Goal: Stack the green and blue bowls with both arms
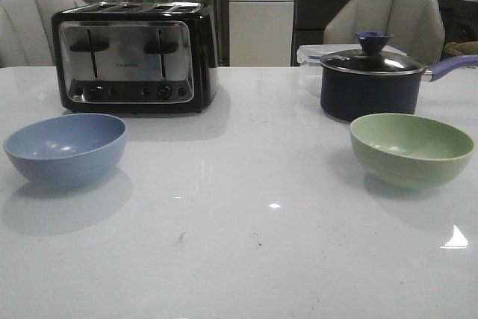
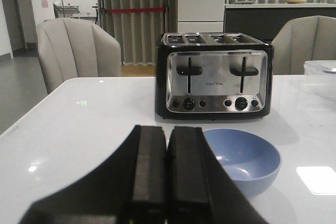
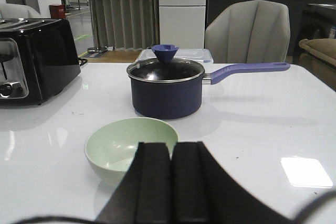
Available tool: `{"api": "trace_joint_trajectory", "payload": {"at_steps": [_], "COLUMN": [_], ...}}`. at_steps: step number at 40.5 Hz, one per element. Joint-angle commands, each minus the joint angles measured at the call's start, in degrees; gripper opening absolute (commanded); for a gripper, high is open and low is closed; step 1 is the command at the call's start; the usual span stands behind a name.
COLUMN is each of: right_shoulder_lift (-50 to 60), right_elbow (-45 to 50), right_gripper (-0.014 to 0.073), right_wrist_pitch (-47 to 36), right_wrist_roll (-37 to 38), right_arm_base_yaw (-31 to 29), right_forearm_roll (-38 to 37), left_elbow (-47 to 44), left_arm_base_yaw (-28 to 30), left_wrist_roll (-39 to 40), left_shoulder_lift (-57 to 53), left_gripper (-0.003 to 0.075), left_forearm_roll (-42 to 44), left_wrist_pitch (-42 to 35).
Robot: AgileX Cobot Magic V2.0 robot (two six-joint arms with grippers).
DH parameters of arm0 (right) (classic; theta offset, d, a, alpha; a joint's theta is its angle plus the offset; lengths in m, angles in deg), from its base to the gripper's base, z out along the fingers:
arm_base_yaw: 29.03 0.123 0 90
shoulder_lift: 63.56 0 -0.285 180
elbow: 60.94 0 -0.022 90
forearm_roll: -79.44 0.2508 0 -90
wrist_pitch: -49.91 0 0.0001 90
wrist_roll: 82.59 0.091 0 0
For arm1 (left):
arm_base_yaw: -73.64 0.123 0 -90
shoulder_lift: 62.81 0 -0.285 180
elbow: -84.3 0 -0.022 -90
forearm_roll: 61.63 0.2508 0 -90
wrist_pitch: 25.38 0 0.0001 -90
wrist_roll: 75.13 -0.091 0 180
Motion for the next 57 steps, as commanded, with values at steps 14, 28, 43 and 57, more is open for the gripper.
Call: {"api": "trace_joint_trajectory", "payload": {"at_steps": [14, 28, 43, 57], "right_shoulder_lift": [1.15, 1.15, 1.01, -12.73], "right_elbow": [-0.21, -0.21, -10.72, -34.74], "right_gripper": [0.0057, 0.0057, 0.0057, 0.0057], "right_wrist_pitch": [-5.35, -5.53, 2.26, 16.79], "right_wrist_roll": [-0.06, -0.06, -0.12, -0.12], "right_arm_base_yaw": [-0.3, -0.3, -0.3, -0.3], "right_forearm_roll": [-0.57, -0.57, -0.57, -5.36], "left_elbow": [-0.29, -0.29, 6.66, 29.99], "left_arm_base_yaw": [-0.33, -0.33, -0.35, -0.35], "left_wrist_roll": [0.54, 0.54, 0.31, 0.31], "left_shoulder_lift": [-1.1, -1.1, -0.99, 7.94], "left_gripper": [0.0093, 0.0093, 0.0093, 0.0093], "left_forearm_roll": [-0.41, -0.41, -0.13, -0.13], "left_wrist_pitch": [-5.38, -5.38, -7.49, 11.16]}}
